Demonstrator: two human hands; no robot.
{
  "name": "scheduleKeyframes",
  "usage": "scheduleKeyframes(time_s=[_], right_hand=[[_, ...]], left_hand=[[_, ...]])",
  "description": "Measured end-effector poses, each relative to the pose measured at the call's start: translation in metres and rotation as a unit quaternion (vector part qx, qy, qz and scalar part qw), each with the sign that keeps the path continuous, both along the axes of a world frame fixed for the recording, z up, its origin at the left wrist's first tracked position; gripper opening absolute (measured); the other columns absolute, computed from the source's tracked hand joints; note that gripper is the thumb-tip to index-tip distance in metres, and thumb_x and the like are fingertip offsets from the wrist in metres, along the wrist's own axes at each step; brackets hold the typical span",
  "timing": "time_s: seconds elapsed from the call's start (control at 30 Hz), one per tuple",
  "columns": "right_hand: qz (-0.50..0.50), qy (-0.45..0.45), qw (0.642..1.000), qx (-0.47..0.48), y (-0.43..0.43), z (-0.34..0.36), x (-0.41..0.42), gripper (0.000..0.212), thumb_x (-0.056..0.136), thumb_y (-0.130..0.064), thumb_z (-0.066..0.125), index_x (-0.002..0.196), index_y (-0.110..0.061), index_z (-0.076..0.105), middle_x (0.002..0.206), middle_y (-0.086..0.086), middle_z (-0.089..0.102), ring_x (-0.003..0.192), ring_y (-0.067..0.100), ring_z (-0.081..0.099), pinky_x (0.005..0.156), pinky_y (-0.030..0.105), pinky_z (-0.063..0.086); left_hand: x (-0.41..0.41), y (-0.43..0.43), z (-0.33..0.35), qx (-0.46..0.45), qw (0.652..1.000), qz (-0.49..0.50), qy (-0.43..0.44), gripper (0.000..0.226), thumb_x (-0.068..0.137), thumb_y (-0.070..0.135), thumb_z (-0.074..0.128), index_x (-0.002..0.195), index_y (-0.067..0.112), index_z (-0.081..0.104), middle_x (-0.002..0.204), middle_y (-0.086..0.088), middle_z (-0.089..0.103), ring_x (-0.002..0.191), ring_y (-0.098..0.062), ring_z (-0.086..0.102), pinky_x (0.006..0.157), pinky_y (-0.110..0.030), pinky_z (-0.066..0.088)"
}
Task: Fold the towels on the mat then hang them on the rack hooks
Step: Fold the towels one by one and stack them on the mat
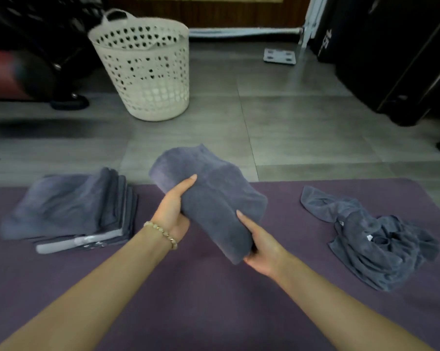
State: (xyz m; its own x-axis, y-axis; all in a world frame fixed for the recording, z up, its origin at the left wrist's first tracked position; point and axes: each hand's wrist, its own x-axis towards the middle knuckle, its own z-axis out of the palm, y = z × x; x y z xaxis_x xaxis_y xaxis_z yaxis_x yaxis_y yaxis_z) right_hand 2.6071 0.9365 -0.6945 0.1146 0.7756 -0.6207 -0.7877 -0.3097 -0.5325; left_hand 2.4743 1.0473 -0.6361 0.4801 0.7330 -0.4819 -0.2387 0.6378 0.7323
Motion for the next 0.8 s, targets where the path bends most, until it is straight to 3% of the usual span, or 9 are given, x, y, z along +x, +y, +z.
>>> scheduleKeyframes(time_s=[0.07,0.13,0.23,0.33,0.43,0.53,0.67,0.8], right_hand=[[0.011,-0.092,0.996,0.014,0.019,0.016,-0.018,0.048,0.082,-0.026,0.068,0.127,-0.013,0.059,0.115,0.004,0.070,0.105,0.019,0.067,0.083,0.029,0.056],[0.036,-0.171,0.984,0.040,0.032,0.034,-0.037,0.036,0.088,-0.020,0.064,0.123,-0.018,0.059,0.109,0.001,0.072,0.099,0.017,0.069,0.076,0.028,0.056],[0.086,-0.244,0.963,0.073,0.042,0.059,-0.069,0.031,0.087,-0.016,0.066,0.116,-0.024,0.058,0.101,-0.003,0.074,0.092,0.014,0.070,0.077,0.029,0.055],[0.157,-0.311,0.933,0.090,0.050,0.067,-0.102,0.039,0.084,-0.017,0.070,0.119,-0.028,0.056,0.107,-0.006,0.072,0.098,0.012,0.068,0.082,0.028,0.054],[0.230,-0.356,0.902,0.080,0.061,0.061,-0.137,0.038,0.085,-0.018,0.070,0.114,-0.037,0.055,0.107,-0.013,0.070,0.097,0.006,0.067,0.078,0.022,0.053],[0.267,-0.388,0.880,0.055,0.082,0.045,-0.172,0.035,0.091,-0.015,0.063,0.111,-0.039,0.049,0.108,-0.016,0.065,0.097,0.005,0.063,0.081,0.026,0.052],[0.270,-0.416,0.866,0.065,0.142,0.031,-0.216,0.039,0.093,-0.008,0.055,0.119,-0.034,0.042,0.109,-0.010,0.061,0.097,0.007,0.059,0.074,0.022,0.050],[0.217,-0.424,0.874,0.096,0.221,0.025,-0.246,0.048,0.091,-0.006,0.058,0.133,-0.022,0.042,0.122,0.003,0.060,0.107,0.020,0.059,0.091,0.034,0.050]], left_hand=[[-0.047,0.013,0.015,0.007,0.998,0.028,-0.048,0.051,0.075,0.037,0.072,0.118,0.009,0.066,0.119,-0.009,0.067,0.106,-0.020,0.066,0.089,-0.034,0.054],[-0.100,0.025,0.023,-0.013,0.994,0.052,-0.090,0.065,0.060,0.053,0.074,0.111,0.014,0.072,0.121,-0.009,0.066,0.105,-0.021,0.067,0.083,-0.036,0.057],[-0.170,0.034,0.027,-0.046,0.994,0.053,-0.087,0.083,0.054,0.065,0.073,0.124,0.021,0.063,0.118,-0.007,0.067,0.102,-0.023,0.068,0.078,-0.039,0.058],[-0.230,0.041,0.023,-0.054,0.998,0.038,0.010,0.056,0.070,0.053,0.066,0.113,0.018,0.065,0.099,-0.006,0.074,0.083,-0.022,0.072,0.072,-0.035,0.058],[-0.278,0.050,0.012,-0.030,0.990,-0.045,0.130,0.054,0.078,0.040,0.073,0.124,0.015,0.061,0.114,-0.007,0.069,0.102,-0.024,0.067,0.084,-0.037,0.053],[-0.312,0.065,0.003,0.039,0.974,-0.049,0.218,0.047,0.085,0.021,0.069,0.129,0.018,0.053,0.117,-0.005,0.067,0.104,-0.022,0.066,0.076,-0.029,0.055],[-0.342,0.112,-0.003,0.151,0.929,-0.018,0.337,0.044,0.087,0.010,0.065,0.130,0.011,0.052,0.119,-0.009,0.064,0.104,-0.023,0.062,0.092,-0.033,0.048],[-0.356,0.177,0.009,0.253,0.876,0.052,0.406,0.035,0.088,0.009,0.064,0.122,0.010,0.055,0.115,-0.012,0.063,0.101,-0.025,0.060,0.085,-0.027,0.043]])
